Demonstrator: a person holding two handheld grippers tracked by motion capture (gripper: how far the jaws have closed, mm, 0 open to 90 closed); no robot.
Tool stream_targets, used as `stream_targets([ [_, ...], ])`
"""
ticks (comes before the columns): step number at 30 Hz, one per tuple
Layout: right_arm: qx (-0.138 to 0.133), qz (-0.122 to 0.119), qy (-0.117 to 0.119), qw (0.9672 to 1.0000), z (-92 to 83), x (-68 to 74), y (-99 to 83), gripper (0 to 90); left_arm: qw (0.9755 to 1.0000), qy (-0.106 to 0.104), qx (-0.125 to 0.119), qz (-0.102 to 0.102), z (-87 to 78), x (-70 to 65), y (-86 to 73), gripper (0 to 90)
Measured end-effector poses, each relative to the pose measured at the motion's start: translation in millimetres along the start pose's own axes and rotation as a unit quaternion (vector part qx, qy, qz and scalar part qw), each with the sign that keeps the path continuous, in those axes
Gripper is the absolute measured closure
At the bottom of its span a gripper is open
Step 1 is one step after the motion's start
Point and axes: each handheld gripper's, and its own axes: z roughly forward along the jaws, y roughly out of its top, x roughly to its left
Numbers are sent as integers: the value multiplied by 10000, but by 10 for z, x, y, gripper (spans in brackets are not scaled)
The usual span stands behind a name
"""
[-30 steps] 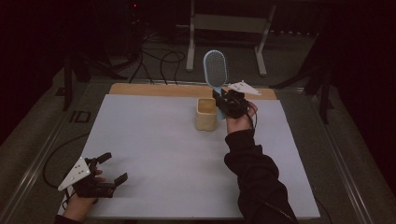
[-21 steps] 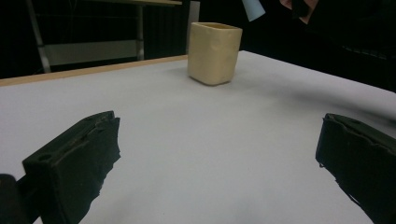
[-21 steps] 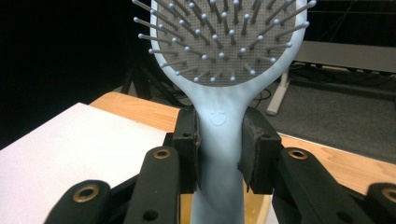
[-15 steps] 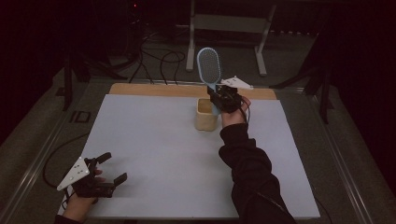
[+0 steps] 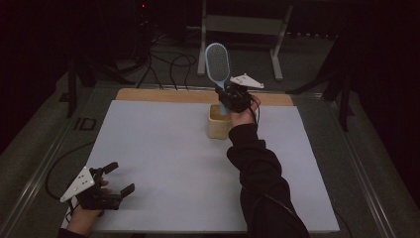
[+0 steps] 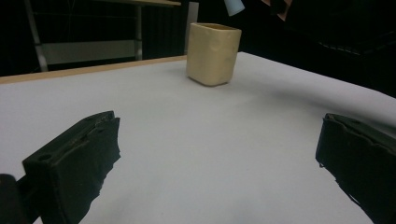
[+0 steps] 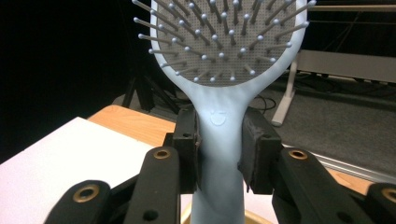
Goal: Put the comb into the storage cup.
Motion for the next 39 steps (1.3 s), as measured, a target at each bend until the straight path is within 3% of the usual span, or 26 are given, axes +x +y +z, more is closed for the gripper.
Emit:
stream_targets([
  [5, -117, -37, -5, 9999, 69, 18, 7, 705, 10000, -2, -22, -14, -3, 3, -1, 0],
  [19, -97, -56, -33, 9999, 269, -25, -6, 705, 10000, -39, -11, -37, 3, 2, -6, 0],
  [30, -53, 56, -51, 10000, 324, -98, -157, 705, 10000, -71, -8, -61, 10, 1, -12, 0],
  [39, -13, -15, -35, 10000, 330, -104, -282, 704, 9999, -91, 13, -54, 17, -2, -16, 0],
])
